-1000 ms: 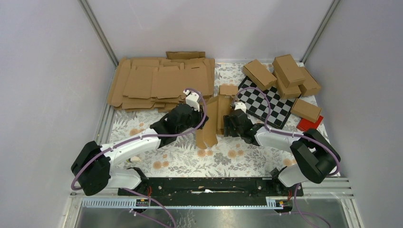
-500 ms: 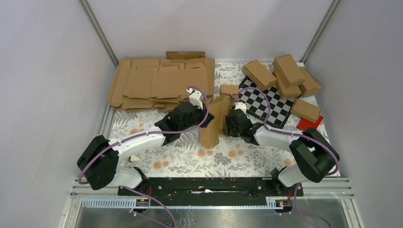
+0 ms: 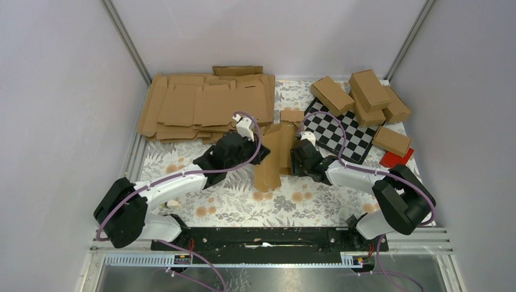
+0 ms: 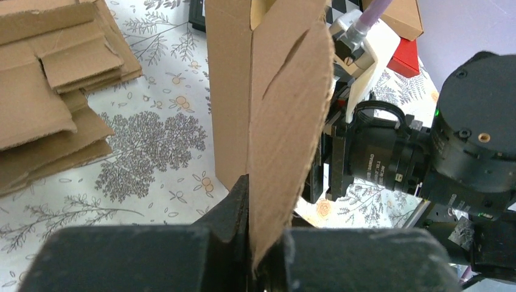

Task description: Fold the paper box

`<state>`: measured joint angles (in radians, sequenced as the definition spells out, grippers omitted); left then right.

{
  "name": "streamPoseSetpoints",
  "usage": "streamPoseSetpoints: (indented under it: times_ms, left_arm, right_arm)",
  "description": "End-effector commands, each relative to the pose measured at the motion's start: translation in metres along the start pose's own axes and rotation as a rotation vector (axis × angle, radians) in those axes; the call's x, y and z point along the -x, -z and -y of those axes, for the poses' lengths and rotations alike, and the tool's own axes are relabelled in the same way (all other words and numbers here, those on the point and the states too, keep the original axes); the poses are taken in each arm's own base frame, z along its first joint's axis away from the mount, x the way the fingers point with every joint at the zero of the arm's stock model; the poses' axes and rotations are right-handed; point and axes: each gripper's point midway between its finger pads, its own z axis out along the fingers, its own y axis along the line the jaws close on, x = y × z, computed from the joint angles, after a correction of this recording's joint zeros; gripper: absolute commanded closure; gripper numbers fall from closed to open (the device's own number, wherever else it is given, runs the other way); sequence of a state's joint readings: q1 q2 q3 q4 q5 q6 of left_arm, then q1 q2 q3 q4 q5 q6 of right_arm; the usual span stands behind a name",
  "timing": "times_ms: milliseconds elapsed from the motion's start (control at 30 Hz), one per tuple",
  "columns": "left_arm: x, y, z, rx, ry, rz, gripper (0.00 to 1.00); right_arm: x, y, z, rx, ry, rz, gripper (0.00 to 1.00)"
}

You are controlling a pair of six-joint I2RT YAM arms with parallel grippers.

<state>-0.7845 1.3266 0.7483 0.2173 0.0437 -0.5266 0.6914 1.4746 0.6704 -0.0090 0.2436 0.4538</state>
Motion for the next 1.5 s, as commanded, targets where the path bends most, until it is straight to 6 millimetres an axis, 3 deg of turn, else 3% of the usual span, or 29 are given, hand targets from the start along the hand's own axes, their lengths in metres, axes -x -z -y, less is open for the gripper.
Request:
streamPoseSetpoints:
  times_ms: [0,100,200,400,500,733,1033,1200,1467]
  left_arm:
    - [0.000,0.012,0.003,-0.029,0.041,0.024,0.96]
    - [-0.003,0.015,0.001,-0.029,0.049,0.013,0.94]
    - [-0.008,0.016,0.002,-0.042,0.062,0.004,0.94]
    - [-0.014,0.016,0.008,-0.093,0.103,-0.006,0.95]
    - [-0.017,0.017,0.013,-0.121,0.120,-0.018,0.96]
    - [-0.022,0.021,0.020,-0.163,0.127,-0.047,1.00]
    - [-0.024,0.023,0.026,-0.196,0.120,-0.053,1.00]
    - [-0.023,0.021,0.035,-0.246,0.136,-0.056,1.00]
    - [-0.025,0.020,0.041,-0.275,0.167,-0.084,1.00]
  right_arm:
    - [-0.007,0.009,-0.015,0.035,0.007,-0.078,0.52]
    - [-0.004,0.012,-0.018,0.030,-0.029,-0.085,0.55]
    - [-0.006,0.015,-0.024,0.047,-0.057,-0.103,0.72]
    - [-0.012,0.018,-0.032,0.065,-0.075,-0.122,0.83]
    - [-0.016,0.018,-0.031,0.050,-0.093,-0.129,1.00]
    - [-0.028,0.022,-0.030,0.032,-0.192,-0.160,1.00]
    - [-0.026,0.036,-0.019,-0.031,-0.279,-0.122,1.00]
    - [-0.025,0.044,-0.014,-0.145,-0.249,-0.201,1.00]
    - [-0.020,0.048,-0.023,-0.090,-0.225,-0.162,1.00]
